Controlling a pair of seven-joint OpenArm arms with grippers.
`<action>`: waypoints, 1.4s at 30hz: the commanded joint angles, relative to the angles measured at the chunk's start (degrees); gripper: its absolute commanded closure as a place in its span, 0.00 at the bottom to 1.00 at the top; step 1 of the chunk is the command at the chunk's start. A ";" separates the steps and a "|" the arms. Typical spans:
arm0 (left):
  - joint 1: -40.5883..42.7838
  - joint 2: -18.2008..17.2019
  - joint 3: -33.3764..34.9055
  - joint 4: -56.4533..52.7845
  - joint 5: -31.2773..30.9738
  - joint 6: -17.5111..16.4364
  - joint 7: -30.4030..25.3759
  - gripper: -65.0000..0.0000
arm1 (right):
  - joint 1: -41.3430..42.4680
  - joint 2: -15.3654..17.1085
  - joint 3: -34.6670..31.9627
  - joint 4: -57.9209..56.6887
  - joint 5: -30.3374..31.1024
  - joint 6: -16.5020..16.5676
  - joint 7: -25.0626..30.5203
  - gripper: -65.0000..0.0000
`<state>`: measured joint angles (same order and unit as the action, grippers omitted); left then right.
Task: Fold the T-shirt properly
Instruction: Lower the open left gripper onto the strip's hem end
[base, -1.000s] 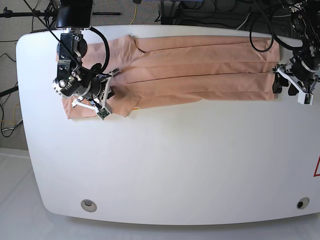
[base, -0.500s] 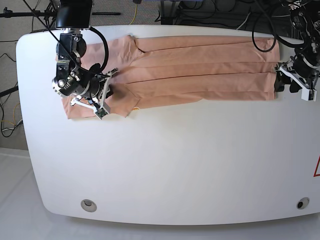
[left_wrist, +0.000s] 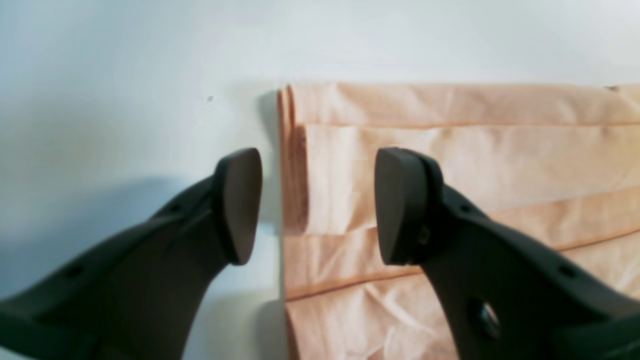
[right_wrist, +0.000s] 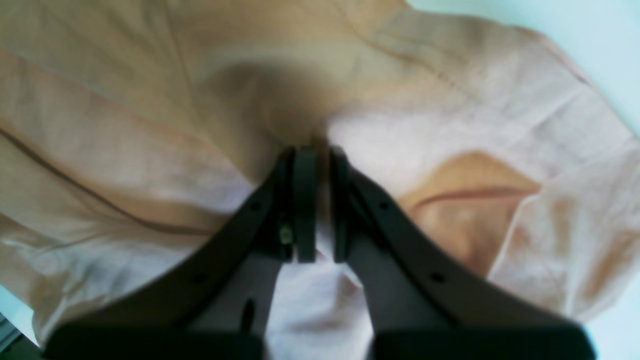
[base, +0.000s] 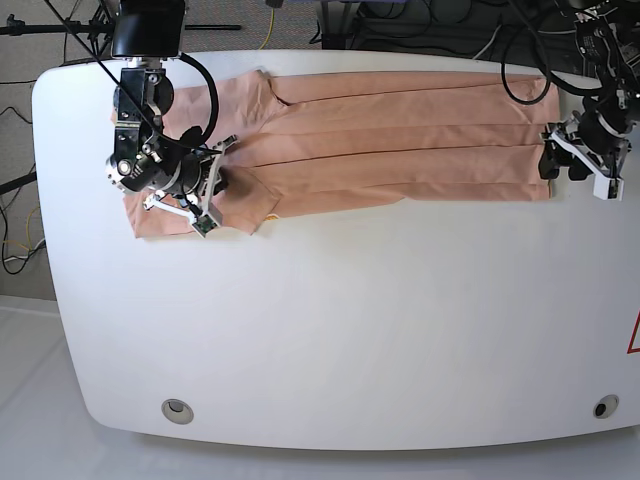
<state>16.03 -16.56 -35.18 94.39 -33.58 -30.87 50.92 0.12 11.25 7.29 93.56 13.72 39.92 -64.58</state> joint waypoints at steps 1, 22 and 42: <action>-0.81 -1.12 -0.45 0.01 -1.02 -0.09 -1.19 0.47 | 0.97 0.41 0.15 0.23 0.23 0.08 0.99 0.94; -6.55 -1.67 -0.46 -11.33 -0.41 -0.33 -0.97 0.43 | 0.41 0.15 0.00 -0.62 0.12 0.08 1.87 0.94; -6.99 -1.15 1.03 -13.51 0.09 -0.96 -3.26 0.40 | 0.13 -0.03 -0.12 -0.27 0.00 0.08 1.76 0.94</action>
<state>9.04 -16.58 -34.06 79.81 -32.91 -31.42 49.01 -0.16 10.96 7.14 92.42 13.67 39.92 -63.02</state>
